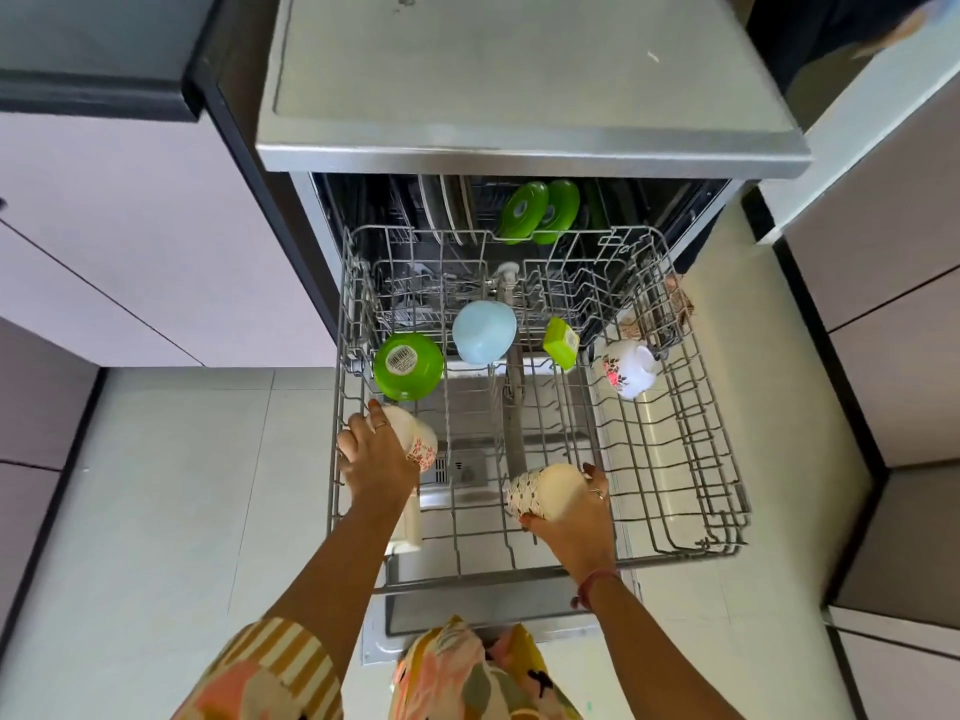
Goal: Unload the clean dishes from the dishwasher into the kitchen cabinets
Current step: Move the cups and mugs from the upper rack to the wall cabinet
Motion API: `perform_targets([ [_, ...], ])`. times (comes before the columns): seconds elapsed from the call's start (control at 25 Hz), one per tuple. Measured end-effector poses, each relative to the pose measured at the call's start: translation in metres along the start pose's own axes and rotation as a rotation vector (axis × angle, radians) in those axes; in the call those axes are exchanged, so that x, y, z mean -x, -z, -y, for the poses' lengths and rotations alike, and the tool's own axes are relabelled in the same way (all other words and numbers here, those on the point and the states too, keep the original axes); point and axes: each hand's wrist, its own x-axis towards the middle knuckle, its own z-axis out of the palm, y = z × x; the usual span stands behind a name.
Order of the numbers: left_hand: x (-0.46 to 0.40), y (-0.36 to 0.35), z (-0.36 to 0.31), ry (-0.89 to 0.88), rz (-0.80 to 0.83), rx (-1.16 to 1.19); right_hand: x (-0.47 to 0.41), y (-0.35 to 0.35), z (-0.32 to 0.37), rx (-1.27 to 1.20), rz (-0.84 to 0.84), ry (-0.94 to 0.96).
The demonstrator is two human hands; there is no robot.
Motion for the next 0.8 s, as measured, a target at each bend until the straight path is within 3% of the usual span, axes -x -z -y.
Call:
perform_targets([
  [0.2, 0.012, 0.007, -0.002, -0.054, -0.035, 0.092, 0.006, 0.011, 0.013, -0.167, -0.079, 0.007],
  [0.32, 0.026, 0.023, -0.006, -0.064, 0.028, 0.34, 0.011, 0.03, 0.028, -0.218, -0.11, 0.084],
  [0.8, 0.069, 0.184, -0.018, -0.121, 0.006, 0.873, 0.031, 0.113, 0.169, -0.514, -0.129, 0.377],
])
